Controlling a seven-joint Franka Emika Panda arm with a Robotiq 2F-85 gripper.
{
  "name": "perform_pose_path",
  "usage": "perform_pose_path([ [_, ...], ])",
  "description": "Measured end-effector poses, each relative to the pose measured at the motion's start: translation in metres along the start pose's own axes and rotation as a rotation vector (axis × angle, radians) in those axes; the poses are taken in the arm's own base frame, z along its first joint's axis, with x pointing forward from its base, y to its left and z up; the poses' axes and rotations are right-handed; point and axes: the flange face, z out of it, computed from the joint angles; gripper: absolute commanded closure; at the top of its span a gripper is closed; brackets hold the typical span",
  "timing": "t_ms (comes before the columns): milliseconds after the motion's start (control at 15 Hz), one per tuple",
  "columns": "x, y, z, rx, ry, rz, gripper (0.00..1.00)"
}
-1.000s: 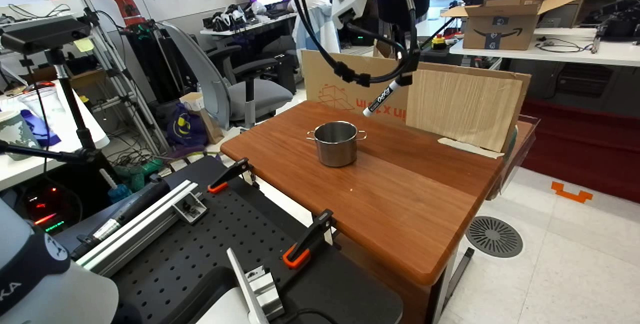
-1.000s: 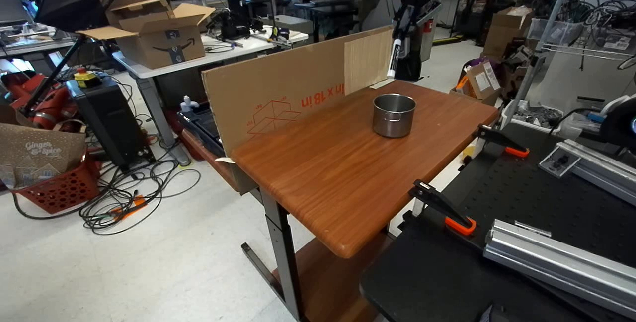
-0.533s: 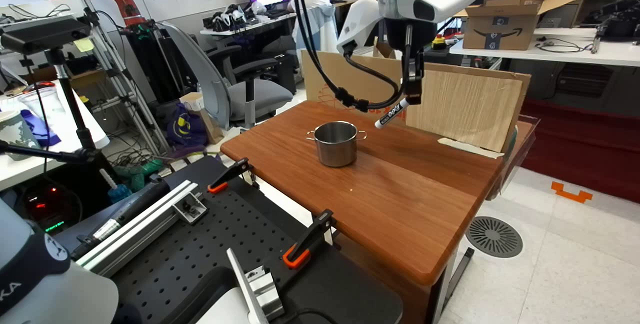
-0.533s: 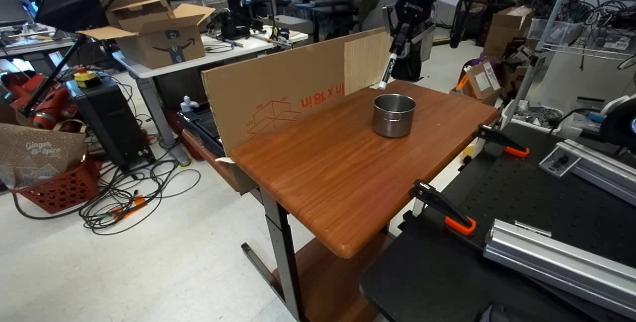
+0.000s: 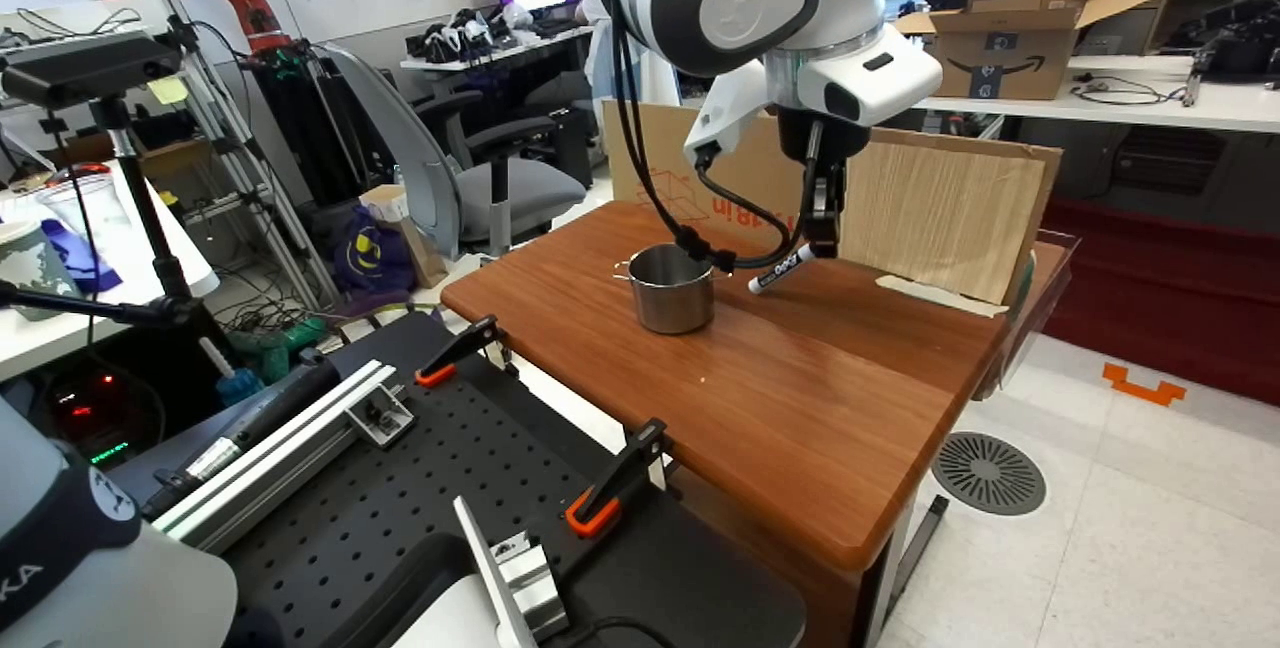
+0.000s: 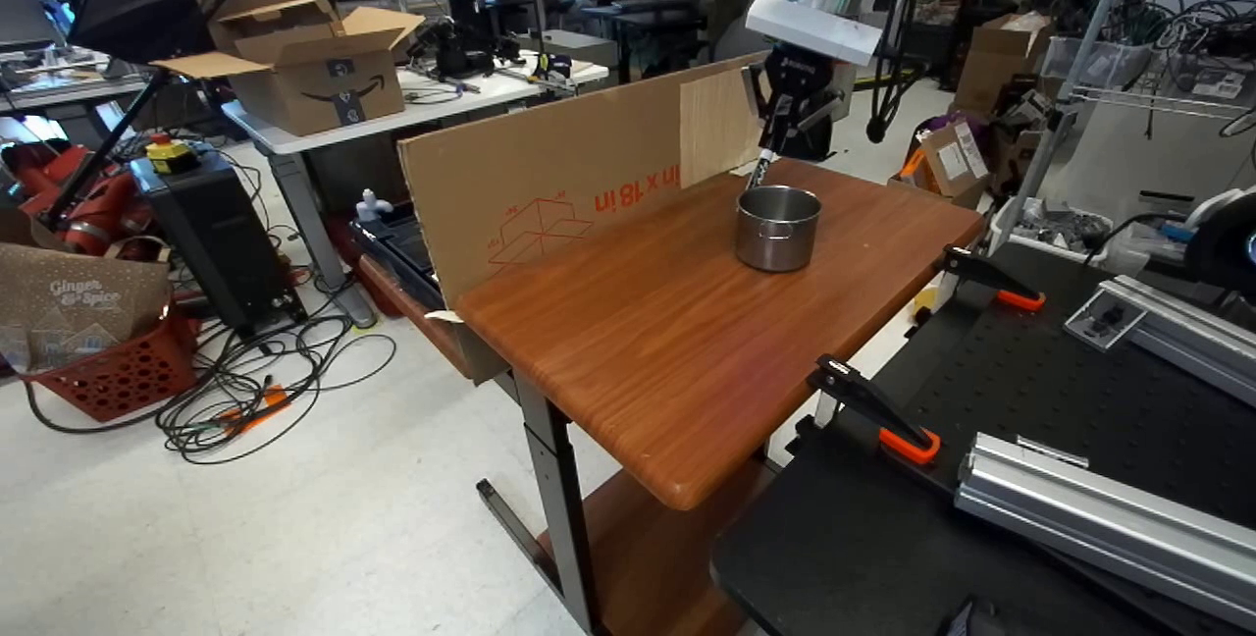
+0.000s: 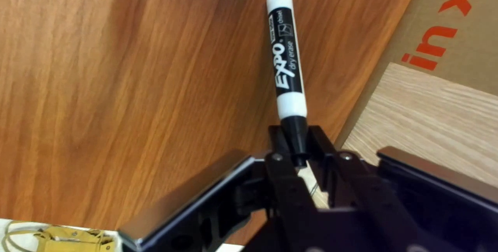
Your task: Take the marker from the pot and put it on the table
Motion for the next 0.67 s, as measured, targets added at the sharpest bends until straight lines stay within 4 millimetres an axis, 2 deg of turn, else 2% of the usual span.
perform_pose_path([
  [667,-0.009,-0.017,0.050,-0.033,-0.018,-0.006,0.95],
])
